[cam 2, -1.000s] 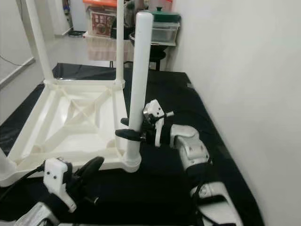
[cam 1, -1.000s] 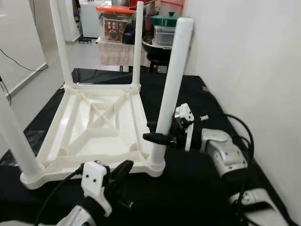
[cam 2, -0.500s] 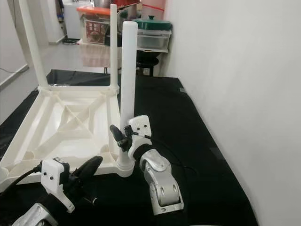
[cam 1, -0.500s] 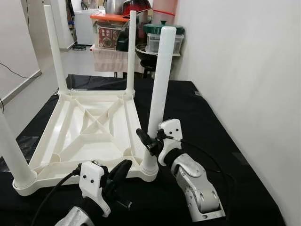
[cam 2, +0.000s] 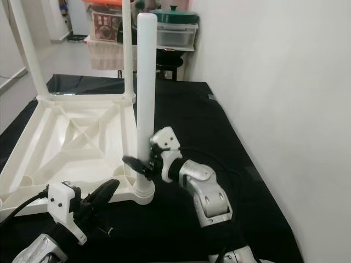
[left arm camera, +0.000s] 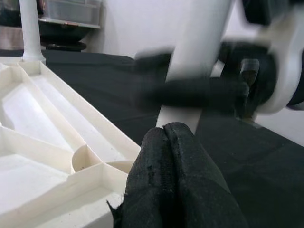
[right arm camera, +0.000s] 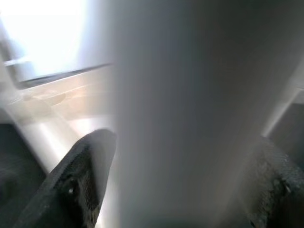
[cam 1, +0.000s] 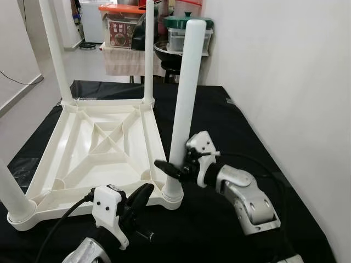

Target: Building children table

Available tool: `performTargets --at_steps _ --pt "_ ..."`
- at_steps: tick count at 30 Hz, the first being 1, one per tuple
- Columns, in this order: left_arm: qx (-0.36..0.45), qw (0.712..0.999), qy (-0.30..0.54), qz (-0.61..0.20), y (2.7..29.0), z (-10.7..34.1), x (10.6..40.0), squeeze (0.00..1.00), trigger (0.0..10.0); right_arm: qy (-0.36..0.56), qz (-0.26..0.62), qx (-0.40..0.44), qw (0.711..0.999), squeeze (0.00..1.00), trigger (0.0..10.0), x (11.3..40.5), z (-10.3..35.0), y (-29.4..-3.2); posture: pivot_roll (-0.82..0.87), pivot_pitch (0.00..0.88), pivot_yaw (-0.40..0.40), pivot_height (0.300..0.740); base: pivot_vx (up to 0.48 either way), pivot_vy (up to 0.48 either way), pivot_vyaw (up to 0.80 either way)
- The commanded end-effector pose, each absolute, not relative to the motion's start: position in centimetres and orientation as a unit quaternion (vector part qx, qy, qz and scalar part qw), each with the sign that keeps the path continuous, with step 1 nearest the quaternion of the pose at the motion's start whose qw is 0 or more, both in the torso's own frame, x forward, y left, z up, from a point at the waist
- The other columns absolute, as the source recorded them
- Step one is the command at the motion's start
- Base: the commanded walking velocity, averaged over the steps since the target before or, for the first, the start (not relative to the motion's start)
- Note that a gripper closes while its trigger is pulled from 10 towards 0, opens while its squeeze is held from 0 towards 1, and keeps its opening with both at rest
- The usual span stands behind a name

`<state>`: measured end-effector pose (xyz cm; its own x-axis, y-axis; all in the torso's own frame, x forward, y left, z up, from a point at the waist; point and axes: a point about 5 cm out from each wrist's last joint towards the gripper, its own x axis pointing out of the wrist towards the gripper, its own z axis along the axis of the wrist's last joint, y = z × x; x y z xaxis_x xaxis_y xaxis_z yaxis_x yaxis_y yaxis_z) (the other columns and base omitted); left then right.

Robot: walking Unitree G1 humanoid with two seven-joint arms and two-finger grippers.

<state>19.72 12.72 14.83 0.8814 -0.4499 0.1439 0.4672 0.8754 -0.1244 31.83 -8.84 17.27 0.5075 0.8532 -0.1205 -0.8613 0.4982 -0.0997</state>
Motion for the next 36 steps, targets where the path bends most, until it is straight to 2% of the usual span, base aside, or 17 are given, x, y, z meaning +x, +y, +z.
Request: performTargets --at_steps 1,6,10,12,13,14,15,29,32,35,36 --pt "-0.077 0.968 -0.044 -0.233 12.9 14.4 19.6 0.00 8.2 0.043 0.523 -0.101 0.845 0.00 10.0 32.8 17.4 -11.0 0.05 0.000 -0.096 0.740 0.000 0.000 0.00" --pt "-0.077 0.968 -0.043 -0.233 12.9 14.4 19.5 0.00 8.2 0.064 0.537 -0.094 0.836 0.00 10.0 34.9 18.7 -13.5 0.06 0.000 -0.097 0.740 0.000 0.000 0.00" --pt "-0.077 0.968 -0.043 -0.233 12.8 14.4 19.5 0.00 8.2 0.085 0.546 -0.084 0.829 0.00 10.0 35.8 18.6 -14.2 0.07 0.000 -0.102 0.740 0.000 0.000 0.00" --pt "-0.076 0.969 -0.042 -0.233 12.8 14.4 19.5 0.00 8.1 0.091 0.558 -0.077 0.821 0.00 9.1 36.0 18.3 -14.4 0.07 0.000 -0.102 0.740 0.000 0.000 0.00" --pt "-0.076 0.969 -0.042 -0.232 12.8 14.4 19.5 0.00 8.2 0.094 0.567 -0.071 0.815 0.00 4.1 36.0 18.2 -14.4 0.07 0.000 -0.102 0.740 0.000 0.000 0.00" --pt "-0.076 0.969 -0.042 -0.232 12.8 14.4 19.5 0.00 8.2 0.094 0.567 -0.071 0.815 0.00 4.1 36.0 18.2 -14.4 0.07 0.000 -0.102 0.740 0.000 0.000 0.00" --pt "-0.076 0.969 -0.042 -0.232 12.8 14.4 19.5 0.00 8.1 0.097 0.580 -0.061 0.806 0.00 0.0 36.0 18.0 -14.4 0.07 0.000 -0.102 0.740 0.000 0.000 0.00" --pt "-0.077 0.969 -0.043 -0.233 12.7 14.4 19.4 0.00 8.1 0.091 0.592 -0.035 0.800 0.00 0.0 35.5 16.9 -15.3 0.06 0.000 -0.098 0.740 0.000 0.000 0.00" --pt "-0.078 0.968 -0.043 -0.233 12.7 14.5 19.3 0.00 8.2 0.082 0.574 -0.047 0.813 0.00 0.0 34.5 16.4 -15.4 0.05 0.000 -0.099 0.740 0.000 0.000 0.00" --pt "-0.079 0.968 -0.044 -0.234 12.8 14.6 19.1 0.00 8.2 0.084 0.472 -0.060 0.875 0.00 0.0 32.9 15.1 -13.7 0.04 0.005 -0.105 0.740 0.000 0.000 0.00" --pt "-0.079 0.968 -0.044 -0.234 12.8 14.6 19.1 0.00 8.2 0.084 0.472 -0.060 0.875 0.00 0.0 32.9 15.1 -13.7 0.04 0.005 -0.105 0.740 0.000 0.000 0.00"
